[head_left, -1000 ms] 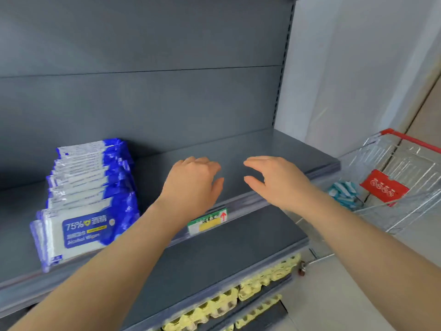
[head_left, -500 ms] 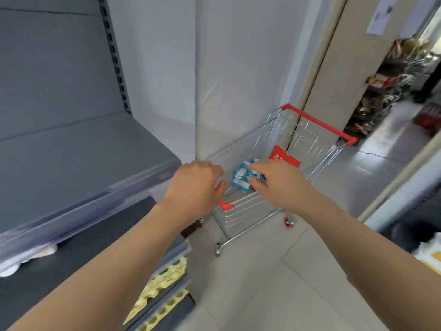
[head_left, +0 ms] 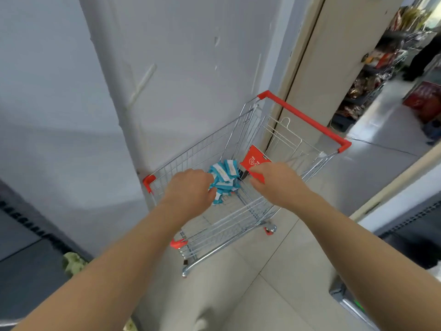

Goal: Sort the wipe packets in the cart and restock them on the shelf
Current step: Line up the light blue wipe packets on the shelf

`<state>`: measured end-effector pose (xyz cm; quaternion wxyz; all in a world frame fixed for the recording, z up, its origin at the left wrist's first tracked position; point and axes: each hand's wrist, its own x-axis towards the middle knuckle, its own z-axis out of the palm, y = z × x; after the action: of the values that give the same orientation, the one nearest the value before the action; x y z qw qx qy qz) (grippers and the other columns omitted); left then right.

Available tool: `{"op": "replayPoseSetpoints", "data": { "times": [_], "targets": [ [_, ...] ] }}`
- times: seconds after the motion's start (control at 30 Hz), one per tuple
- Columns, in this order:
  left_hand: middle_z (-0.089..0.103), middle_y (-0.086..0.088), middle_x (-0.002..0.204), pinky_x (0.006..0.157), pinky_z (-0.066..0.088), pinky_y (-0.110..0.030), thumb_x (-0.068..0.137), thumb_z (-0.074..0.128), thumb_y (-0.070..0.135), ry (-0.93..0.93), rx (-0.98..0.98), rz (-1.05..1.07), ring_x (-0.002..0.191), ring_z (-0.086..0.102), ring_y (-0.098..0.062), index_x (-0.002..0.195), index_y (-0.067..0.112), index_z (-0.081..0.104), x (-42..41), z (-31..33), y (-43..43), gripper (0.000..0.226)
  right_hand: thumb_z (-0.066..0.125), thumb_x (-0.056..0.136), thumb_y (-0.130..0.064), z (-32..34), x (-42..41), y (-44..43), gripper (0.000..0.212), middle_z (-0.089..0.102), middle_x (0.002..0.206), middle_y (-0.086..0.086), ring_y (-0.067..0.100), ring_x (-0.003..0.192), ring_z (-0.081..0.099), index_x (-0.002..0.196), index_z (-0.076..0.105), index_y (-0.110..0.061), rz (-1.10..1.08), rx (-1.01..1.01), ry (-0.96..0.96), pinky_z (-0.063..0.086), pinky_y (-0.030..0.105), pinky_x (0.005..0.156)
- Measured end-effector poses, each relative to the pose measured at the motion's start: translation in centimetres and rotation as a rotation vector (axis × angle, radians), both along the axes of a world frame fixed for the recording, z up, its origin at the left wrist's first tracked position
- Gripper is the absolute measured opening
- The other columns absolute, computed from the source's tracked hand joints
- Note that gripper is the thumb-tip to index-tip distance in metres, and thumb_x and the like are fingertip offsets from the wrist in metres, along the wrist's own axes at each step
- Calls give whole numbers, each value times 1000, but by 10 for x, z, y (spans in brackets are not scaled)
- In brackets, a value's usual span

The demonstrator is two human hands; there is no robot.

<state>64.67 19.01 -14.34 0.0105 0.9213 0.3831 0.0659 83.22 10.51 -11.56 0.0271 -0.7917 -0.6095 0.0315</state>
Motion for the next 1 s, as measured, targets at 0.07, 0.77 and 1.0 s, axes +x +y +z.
{"op": "replayPoseSetpoints", "data": {
  "times": [0.07, 0.77, 1.0],
  "targets": [
    [66, 2, 100, 77, 53, -34, 97, 39, 41, 22, -34, 26, 90, 61, -16, 110, 22, 63, 28, -8, 31, 33, 45, 95, -31, -6, 32, 29, 22, 64, 88, 2, 20, 78, 59, 92, 61, -16, -4, -11, 21, 53, 34, 70],
    [68, 2, 104, 84, 53, -36, 93, 49, 30, -141, -605, 642, 92, 61, -19, 110, 20, 65, 225, -252, 282, 25, 54, 94, -24, -277, 276, 328, 35, 62, 125, 10, 25, 105, 62, 125, 61, -9, 69, -183, 391, 46, 32, 91],
    [64, -5, 115, 80, 54, -36, 94, 51, 34, -191, -726, 740, 96, 62, -25, 128, 17, 53, 276, -371, 336, 38, 52, 96, -27, -393, 297, 380, 48, 48, 142, 10, 24, 131, 43, 141, 45, -9, 49, -285, 479, 32, 30, 106]
  ]
}}
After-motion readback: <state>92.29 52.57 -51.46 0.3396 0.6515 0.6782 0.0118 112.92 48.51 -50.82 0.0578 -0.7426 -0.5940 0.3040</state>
